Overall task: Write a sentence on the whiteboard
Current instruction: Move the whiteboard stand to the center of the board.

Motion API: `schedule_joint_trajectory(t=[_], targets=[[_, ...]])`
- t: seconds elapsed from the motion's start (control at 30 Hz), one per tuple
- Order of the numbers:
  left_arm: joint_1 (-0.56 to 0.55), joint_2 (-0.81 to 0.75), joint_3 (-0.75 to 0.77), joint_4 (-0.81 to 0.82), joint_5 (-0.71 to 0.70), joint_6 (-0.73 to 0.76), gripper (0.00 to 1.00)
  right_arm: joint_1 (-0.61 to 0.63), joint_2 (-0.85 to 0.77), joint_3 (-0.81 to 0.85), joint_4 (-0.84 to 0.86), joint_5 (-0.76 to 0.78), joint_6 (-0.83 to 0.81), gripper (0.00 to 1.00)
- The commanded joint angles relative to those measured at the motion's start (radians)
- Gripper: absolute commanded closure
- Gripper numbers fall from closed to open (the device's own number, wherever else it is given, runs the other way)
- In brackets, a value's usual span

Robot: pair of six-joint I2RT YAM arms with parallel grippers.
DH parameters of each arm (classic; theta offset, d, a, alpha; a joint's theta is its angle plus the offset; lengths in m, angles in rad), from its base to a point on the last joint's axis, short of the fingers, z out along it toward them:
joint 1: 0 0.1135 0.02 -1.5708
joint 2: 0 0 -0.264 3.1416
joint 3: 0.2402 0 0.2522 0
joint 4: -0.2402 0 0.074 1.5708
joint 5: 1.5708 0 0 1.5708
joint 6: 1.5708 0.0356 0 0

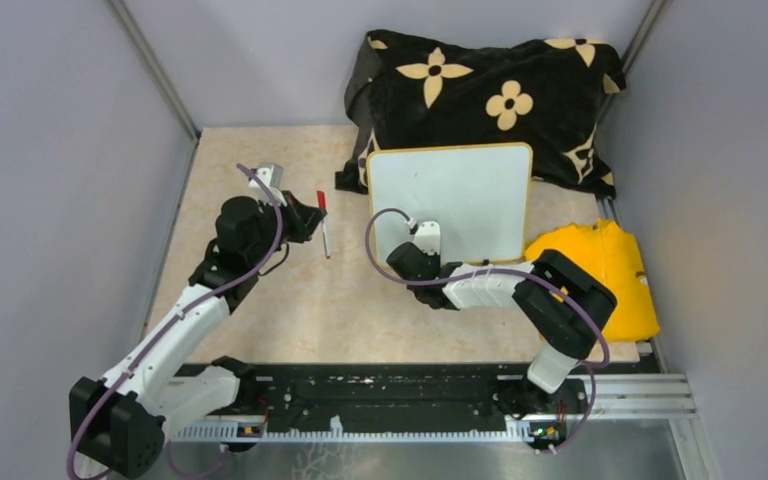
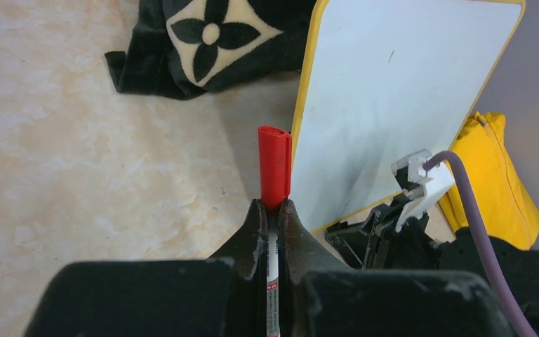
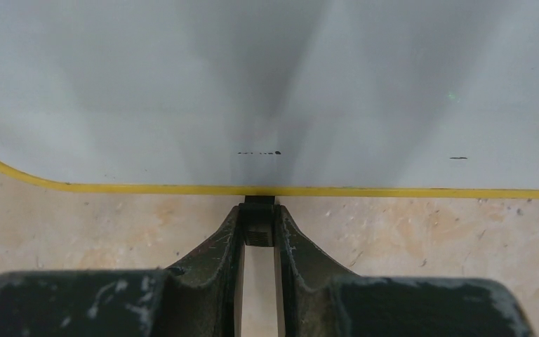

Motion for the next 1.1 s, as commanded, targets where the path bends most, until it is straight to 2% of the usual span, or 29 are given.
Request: schedule_joint_trajectory(t=[0.0,0.27,0.53,0.73,1.07], targets=[[-0.004,-0.032,0.022,-0.007,-0.035,0.003,1.00,0.081,-0.017,0.014,-0.057,-0.035,0.144,1.00],[-0.004,-0.079,0.016,-0.010,-0.077,0.000,1.00,0.199,0.058,0.052,-0.105,0.000,0.301,1.00],[-0.004,-0.123,0.007,-0.014,-0.128,0.005,1.00,0.245,0.126,0.141,-0.159,0.035,0.372,1.00],[-0.004,-0.140,0.003,-0.018,-0.175,0.008,1.00,0.256,0.170,0.177,-0.125,0.021,0.326,1.00],[-0.004,-0.140,0.005,-0.018,-0.176,0.011,1.00,0.267,0.234,0.254,-0.067,0.015,0.198,1.00]])
